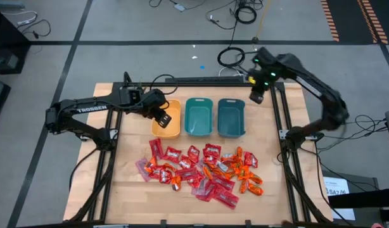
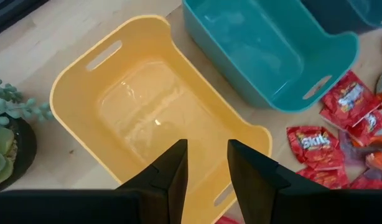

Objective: Sort candy
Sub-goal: Put the red candy into the top left yellow bin

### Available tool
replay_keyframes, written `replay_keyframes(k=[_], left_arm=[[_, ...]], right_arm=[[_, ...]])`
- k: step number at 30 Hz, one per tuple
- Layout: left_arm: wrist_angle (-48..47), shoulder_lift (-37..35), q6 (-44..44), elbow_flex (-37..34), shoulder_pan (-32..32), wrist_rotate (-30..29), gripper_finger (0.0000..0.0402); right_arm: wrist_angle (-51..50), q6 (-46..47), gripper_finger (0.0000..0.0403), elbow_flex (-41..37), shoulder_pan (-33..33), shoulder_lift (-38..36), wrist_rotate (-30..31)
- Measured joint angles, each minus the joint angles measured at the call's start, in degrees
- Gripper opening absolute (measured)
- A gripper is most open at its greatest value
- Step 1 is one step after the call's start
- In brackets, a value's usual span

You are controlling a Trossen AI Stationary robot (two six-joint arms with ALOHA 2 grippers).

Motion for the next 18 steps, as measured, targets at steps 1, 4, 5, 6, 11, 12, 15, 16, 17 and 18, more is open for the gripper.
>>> replay_keyframes(k=[1, 4, 5, 6, 11, 12, 15, 16, 17, 18], left_arm=[[0.3, 0.0, -0.3, 0.0, -0.6, -1.3, 0.0123], [1.4, 0.0, -0.4, 0.0, -1.8, -4.6, 0.0123], [1.7, 0.0, -0.5, 0.0, -2.0, -5.0, 0.0123], [1.8, 0.0, -0.4, 0.0, -2.1, -5.1, 0.0123], [1.6, 0.0, 0.0, 0.0, -2.1, -5.3, 0.0123], [1.6, 0.0, 0.0, 0.0, -2.1, -5.3, 0.0123], [1.5, 0.0, -0.3, 0.0, -2.1, -5.3, 0.0123], [1.5, 0.0, -0.3, 0.0, -2.1, -5.3, 0.0123], [1.5, 0.0, -0.2, 0.0, -2.1, -5.3, 0.0123], [1.5, 0.0, -0.2, 0.0, -2.1, -5.3, 0.0123]], right_arm=[[0.4, 1.1, 0.0057, -1.3, 0.0, -3.0, 0.0], [1.8, 5.8, 0.0051, -5.7, 0.3, -11.8, 0.0], [2.6, 7.9, 0.005, -7.2, 0.4, -14.5, 0.0], [3.6, 9.9, 0.005, -8.7, 0.4, -17.4, 0.0], [9.8, 21.4, 0.005, -17.0, 0.4, -30.4, 0.0], [10.3, 23.2, 0.005, -18.6, 0.4, -32.7, 0.0], [12.1, 26.7, 0.005, -22.7, 0.4, -38.3, -0.4], [12.6, 27.4, 0.005, -24.0, 0.4, -39.8, -1.2], [13.0, 27.9, 0.005, -25.2, 0.4, -41.2, -1.4], [13.7, 28.2, 0.005, -26.2, 0.4, -42.5, -1.3]])
